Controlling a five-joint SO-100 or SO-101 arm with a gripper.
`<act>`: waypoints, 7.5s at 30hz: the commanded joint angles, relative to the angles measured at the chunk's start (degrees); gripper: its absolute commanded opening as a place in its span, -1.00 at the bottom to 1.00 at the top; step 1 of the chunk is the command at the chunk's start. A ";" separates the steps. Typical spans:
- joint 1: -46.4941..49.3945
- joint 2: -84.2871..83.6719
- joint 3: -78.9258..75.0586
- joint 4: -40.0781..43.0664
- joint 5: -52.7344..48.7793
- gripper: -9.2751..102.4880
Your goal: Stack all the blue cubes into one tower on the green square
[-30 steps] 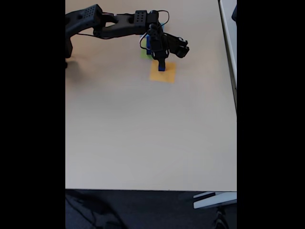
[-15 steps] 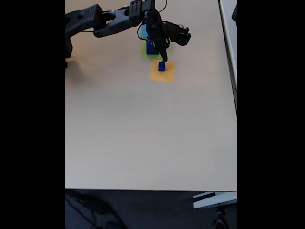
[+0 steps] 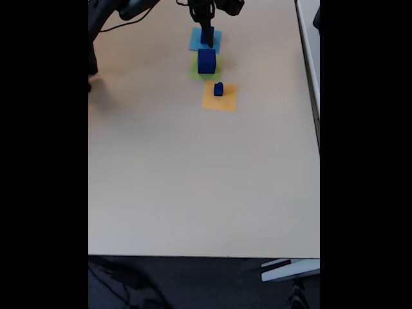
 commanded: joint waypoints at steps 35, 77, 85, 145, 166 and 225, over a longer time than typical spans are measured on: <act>-11.07 -20.13 -18.54 -13.71 18.72 -0.10; -7.56 -26.72 -25.49 -12.04 10.81 -0.83; -5.63 -13.27 -18.98 -7.03 5.98 -0.83; 6.94 6.24 13.80 -10.55 -12.39 -0.83; 4.48 -2.46 4.04 -10.55 -8.88 -0.83; 6.15 0.35 12.13 -13.89 -9.40 -0.83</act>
